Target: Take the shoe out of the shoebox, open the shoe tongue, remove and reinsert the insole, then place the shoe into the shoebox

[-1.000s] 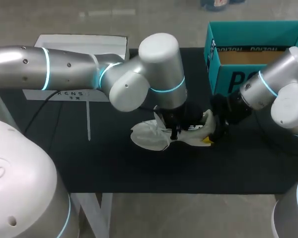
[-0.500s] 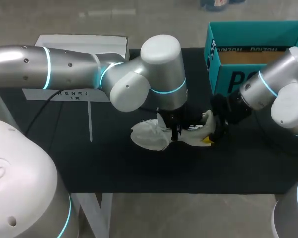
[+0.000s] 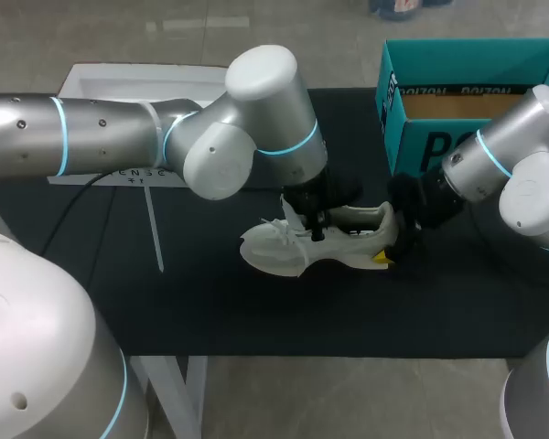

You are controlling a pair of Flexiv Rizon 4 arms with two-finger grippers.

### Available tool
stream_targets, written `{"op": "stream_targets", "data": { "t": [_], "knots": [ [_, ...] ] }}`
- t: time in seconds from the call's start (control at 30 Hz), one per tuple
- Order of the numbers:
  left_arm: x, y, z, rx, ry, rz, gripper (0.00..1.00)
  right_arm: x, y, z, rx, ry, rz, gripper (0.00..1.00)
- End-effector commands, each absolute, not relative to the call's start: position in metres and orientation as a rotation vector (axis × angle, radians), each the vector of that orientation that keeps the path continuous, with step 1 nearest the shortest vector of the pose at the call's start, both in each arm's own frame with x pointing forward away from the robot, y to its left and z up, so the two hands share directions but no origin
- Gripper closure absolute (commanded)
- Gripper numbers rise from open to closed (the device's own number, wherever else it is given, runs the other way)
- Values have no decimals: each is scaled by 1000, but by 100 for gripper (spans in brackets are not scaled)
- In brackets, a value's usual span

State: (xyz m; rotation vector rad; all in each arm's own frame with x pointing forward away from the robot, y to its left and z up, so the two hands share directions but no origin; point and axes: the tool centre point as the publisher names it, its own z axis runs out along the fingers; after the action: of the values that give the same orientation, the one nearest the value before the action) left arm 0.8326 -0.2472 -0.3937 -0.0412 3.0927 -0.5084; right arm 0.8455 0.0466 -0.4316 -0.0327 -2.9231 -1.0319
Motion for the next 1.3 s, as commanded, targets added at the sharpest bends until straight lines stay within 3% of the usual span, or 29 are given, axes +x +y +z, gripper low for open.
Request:
{"op": "stream_targets", "data": {
  "t": [0.03, 0.33, 1.3],
  "knots": [
    [830, -240, -387, -54, 3088, -572, 100, 845, 47, -432, -33, -2925, -1027, 100],
    [838, -238, -373, -178, 3087, -738, 100, 845, 47, -432, -33, -2925, -1027, 100],
    [821, -278, -387, 120, 3195, -653, 100, 845, 47, -432, -33, -2925, -1027, 100]
  ]
}}
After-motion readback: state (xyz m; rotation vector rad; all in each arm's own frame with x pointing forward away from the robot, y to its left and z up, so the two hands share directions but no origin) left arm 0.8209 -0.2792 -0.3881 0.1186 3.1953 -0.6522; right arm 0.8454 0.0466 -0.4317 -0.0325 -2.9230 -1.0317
